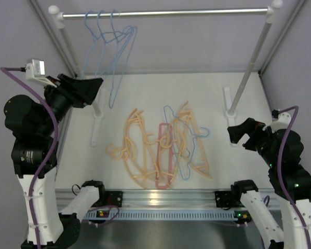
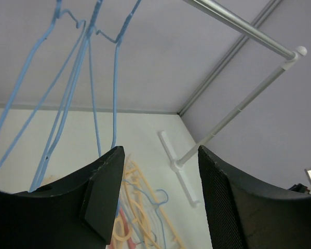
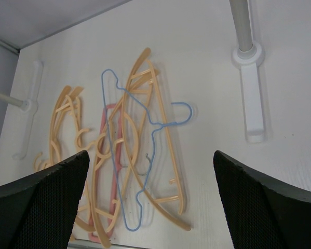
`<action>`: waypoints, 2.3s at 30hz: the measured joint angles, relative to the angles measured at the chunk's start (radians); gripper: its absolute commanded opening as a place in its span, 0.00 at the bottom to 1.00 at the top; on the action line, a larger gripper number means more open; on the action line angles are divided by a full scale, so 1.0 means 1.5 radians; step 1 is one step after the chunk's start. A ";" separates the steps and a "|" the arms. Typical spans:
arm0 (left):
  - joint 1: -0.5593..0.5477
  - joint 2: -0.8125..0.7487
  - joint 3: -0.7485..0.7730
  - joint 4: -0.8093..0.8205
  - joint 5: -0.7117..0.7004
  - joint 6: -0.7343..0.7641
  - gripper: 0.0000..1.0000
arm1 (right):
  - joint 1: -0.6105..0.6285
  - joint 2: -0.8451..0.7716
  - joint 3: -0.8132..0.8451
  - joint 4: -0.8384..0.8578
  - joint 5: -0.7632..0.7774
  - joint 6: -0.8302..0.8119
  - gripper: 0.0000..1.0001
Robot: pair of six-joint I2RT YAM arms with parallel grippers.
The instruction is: Organize the hangers
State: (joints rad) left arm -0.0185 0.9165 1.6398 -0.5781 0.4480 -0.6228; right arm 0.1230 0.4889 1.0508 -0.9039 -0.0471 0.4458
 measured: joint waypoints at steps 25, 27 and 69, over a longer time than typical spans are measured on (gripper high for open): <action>0.000 0.124 0.187 -0.070 0.079 0.082 0.49 | 0.000 -0.002 -0.016 0.005 -0.005 0.007 0.99; 0.000 0.148 0.212 -0.069 0.085 0.081 0.49 | 0.000 -0.001 -0.016 0.005 -0.005 0.008 0.99; -0.844 0.558 -0.160 0.058 -0.673 0.104 0.47 | 0.000 -0.003 0.078 -0.001 0.035 0.025 0.99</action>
State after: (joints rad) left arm -1.2846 1.7542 1.3994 -0.4908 -0.5617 -0.4675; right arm 0.1230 0.4847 1.1671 -0.9051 0.0059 0.4828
